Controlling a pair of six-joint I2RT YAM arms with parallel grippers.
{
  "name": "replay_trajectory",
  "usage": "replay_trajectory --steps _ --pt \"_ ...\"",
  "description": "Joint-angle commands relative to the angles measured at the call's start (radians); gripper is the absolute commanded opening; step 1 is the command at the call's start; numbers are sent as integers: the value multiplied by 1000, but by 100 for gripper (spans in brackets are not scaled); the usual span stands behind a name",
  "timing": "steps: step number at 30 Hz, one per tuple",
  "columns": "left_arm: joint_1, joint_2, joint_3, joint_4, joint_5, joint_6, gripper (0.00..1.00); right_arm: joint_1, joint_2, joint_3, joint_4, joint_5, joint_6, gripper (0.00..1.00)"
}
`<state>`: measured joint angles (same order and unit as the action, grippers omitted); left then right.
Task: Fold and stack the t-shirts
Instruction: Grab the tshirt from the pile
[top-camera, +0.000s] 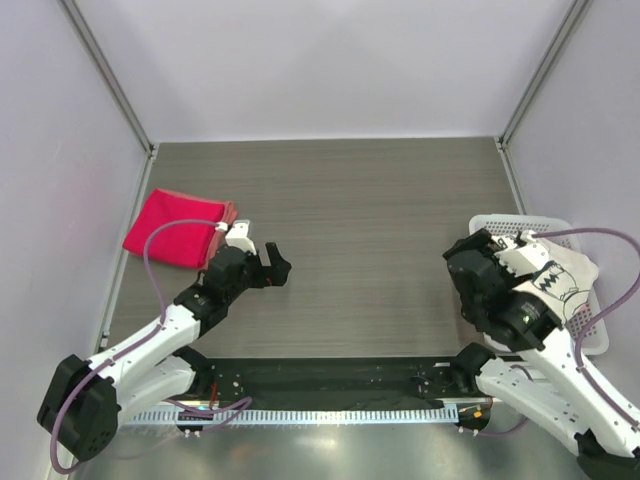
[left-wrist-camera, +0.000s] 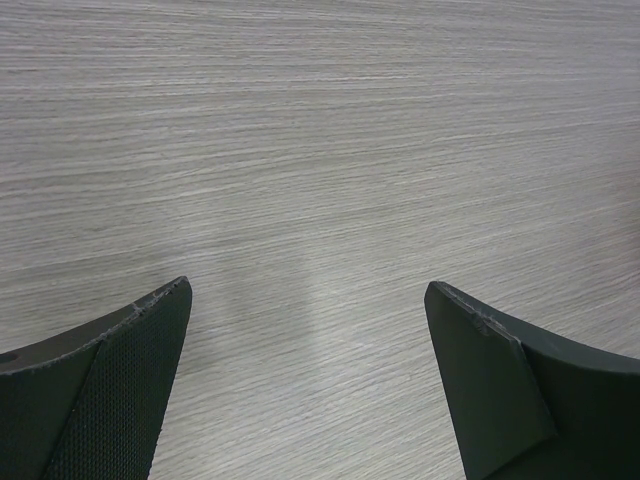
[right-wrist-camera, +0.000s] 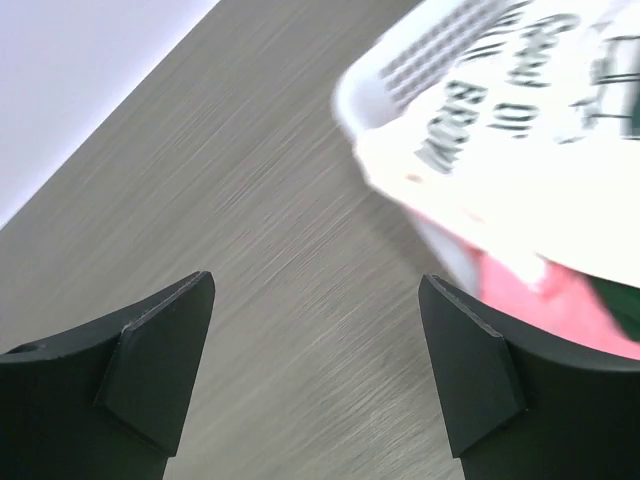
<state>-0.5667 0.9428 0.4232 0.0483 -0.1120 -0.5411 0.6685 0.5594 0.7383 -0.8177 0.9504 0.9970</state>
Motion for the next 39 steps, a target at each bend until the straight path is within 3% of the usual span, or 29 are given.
replay_trajectory --steps 1,5,7,8,11,12,13,15,16,19,23,29,30,33,34,36,39 --pt "2 -1 9 36 2 13 99 -6 170 160 -470 292 387 89" --pt "1 -4 8 30 2 13 100 -23 227 249 -499 315 376 88" --pt "2 -6 6 30 2 13 100 -44 243 274 -440 301 301 86" --pt "1 -6 8 28 2 13 100 -59 266 294 -398 280 167 84" --pt "2 -2 8 30 5 12 99 -228 344 308 -133 89 -102 84" --pt "2 1 9 28 6 12 100 -297 367 308 -94 -74 -159 84" --pt "2 2 11 28 8 12 100 -452 390 312 -77 -143 -182 82" --pt "2 4 9 24 8 12 100 -570 398 294 7 -275 -274 81" --pt "2 1 11 22 5 12 100 -686 392 282 40 -394 -293 81" --pt "2 4 11 28 3 12 99 -818 444 253 143 -653 -353 80" --pt "2 22 19 27 5 13 99 -874 530 234 227 -795 -377 80" --pt "2 19 20 21 -2 15 99 -892 606 207 293 -850 -377 75" --pt "2 19 22 21 -2 15 99 -896 617 201 304 -869 -379 72" --pt "1 19 20 18 -2 15 99 -899 637 170 342 -889 -360 33" --pt "2 17 23 16 -2 16 100 -900 637 164 345 -886 -354 12" --pt "1 11 19 15 -3 17 100 -900 619 161 347 -881 -351 3" --pt "2 8 17 15 -6 17 99 -899 542 193 313 -834 -362 1"
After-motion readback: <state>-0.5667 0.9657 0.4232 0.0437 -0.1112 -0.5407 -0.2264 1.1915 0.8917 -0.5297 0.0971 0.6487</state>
